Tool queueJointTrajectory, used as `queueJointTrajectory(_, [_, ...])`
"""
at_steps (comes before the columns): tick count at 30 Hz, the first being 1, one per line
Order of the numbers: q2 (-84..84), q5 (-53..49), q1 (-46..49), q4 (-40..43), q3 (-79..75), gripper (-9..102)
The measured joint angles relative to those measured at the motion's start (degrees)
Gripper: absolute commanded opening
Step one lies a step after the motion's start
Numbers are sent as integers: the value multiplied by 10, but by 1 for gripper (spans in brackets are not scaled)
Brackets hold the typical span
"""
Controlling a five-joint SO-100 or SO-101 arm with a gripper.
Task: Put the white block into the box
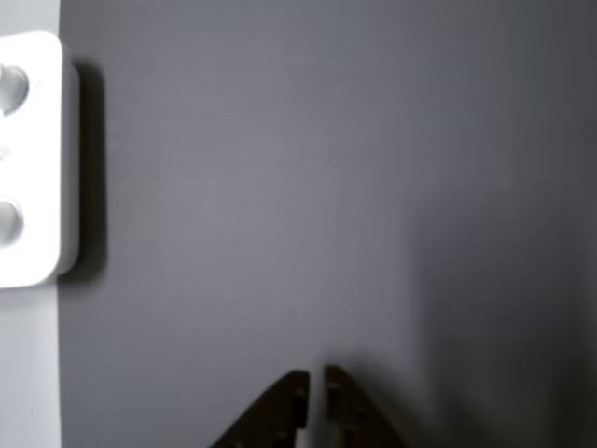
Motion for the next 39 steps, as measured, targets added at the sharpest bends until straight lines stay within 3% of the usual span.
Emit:
queueJointTrajectory(12, [138,52,67,4,60,-2])
queueJointTrajectory(19, [192,62,82,80,60,-2])
queueJointTrajectory(30, [205,171,82,118,60,3])
queueJointTrajectory(39, [208,188,90,118,60,6])
